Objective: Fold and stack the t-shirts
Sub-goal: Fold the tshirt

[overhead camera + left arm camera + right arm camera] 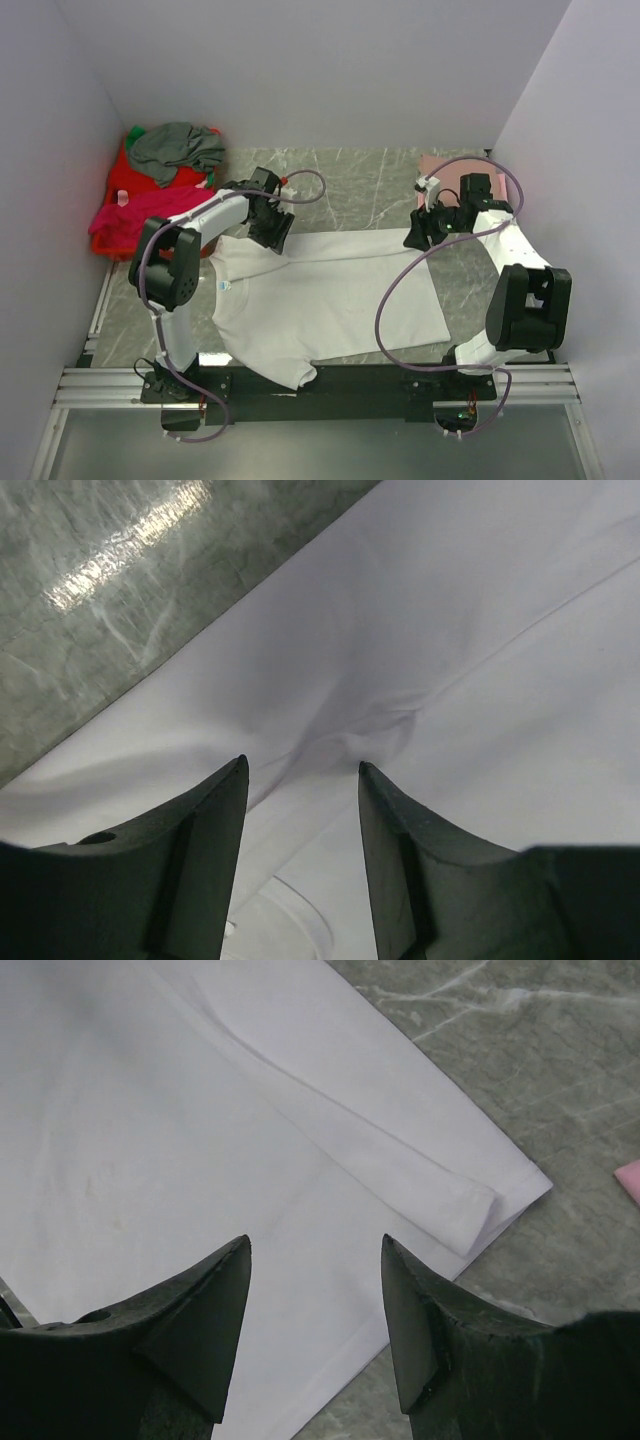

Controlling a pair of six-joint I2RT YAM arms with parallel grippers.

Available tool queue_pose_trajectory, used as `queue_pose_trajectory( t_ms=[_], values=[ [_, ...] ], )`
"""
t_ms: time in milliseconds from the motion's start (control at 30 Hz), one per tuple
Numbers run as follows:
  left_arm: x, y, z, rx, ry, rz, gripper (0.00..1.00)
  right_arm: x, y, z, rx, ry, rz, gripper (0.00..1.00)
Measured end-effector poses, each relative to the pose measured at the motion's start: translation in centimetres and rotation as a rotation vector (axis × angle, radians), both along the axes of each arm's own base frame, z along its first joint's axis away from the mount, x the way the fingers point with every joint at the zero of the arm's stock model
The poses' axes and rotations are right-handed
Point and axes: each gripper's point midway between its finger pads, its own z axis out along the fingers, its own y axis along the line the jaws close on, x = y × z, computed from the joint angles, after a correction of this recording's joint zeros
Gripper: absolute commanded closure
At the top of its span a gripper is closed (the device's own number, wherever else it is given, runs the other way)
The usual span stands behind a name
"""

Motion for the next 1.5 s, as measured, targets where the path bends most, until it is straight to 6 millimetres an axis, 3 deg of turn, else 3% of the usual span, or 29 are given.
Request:
queue_pose_trajectory(
  t_ms=[267,433,500,800,900,933,1000,1033,1100,1133,1267,1333,1500],
  values=[
    [-1.1,-0.2,-1.5,-0.008,0.070,-0.041,0.57,-0.1,0.2,0.1,0.010,-0.001,0.005,0.38],
    [-1.7,-0.8,-1.5,-0.042,0.101,-0.058,0.87,-0.1,0.2,0.3,0.013,-0.005,0.007,0.38],
    [-1.9,-1.0,-1.5,-0.056,0.109,-0.066,0.92,-0.1,0.3,0.4,0.014,-0.009,0.008,0.38],
    [-5.7,-1.3,0.2,-0.144,0.136,-0.065,0.87,-0.1,0.2,0.8,0.016,-0.022,0.006,0.38],
    [-7.2,-1.7,1.2,-0.171,0.130,-0.068,0.75,-0.1,0.1,0.8,0.016,-0.022,0.003,0.38],
    [-7.6,-2.0,1.4,-0.178,0.130,-0.069,0.61,-0.1,0.1,0.8,0.016,-0.022,0.002,0.38],
    [-8.9,-2.7,1.3,-0.187,0.145,-0.073,0.46,-0.1,0.0,0.8,0.016,-0.022,0.001,0.38],
    [-9.5,-3.0,1.0,-0.187,0.154,-0.070,0.25,-0.1,0.0,0.8,0.016,-0.022,0.001,0.38],
    [-10.7,-3.2,0.4,-0.173,0.185,-0.058,0.05,-0.1,0.0,0.8,0.015,-0.023,-0.001,0.38],
    [-11.2,-3.2,0.0,-0.163,0.199,-0.047,0.01,-0.1,-0.1,0.8,0.016,-0.023,-0.002,0.38],
    [-11.2,-1.9,0.3,-0.103,0.145,0.043,0.00,-0.1,-0.2,0.9,0.015,-0.024,-0.005,0.38],
    [-10.0,-1.0,2.2,-0.092,0.033,0.099,0.01,-0.2,-0.1,1.0,0.016,-0.025,-0.005,0.38],
    [-7.2,1.1,9.3,-0.179,-0.289,0.244,0.01,-0.2,-0.1,1.1,0.022,-0.025,-0.002,0.38]
  ],
)
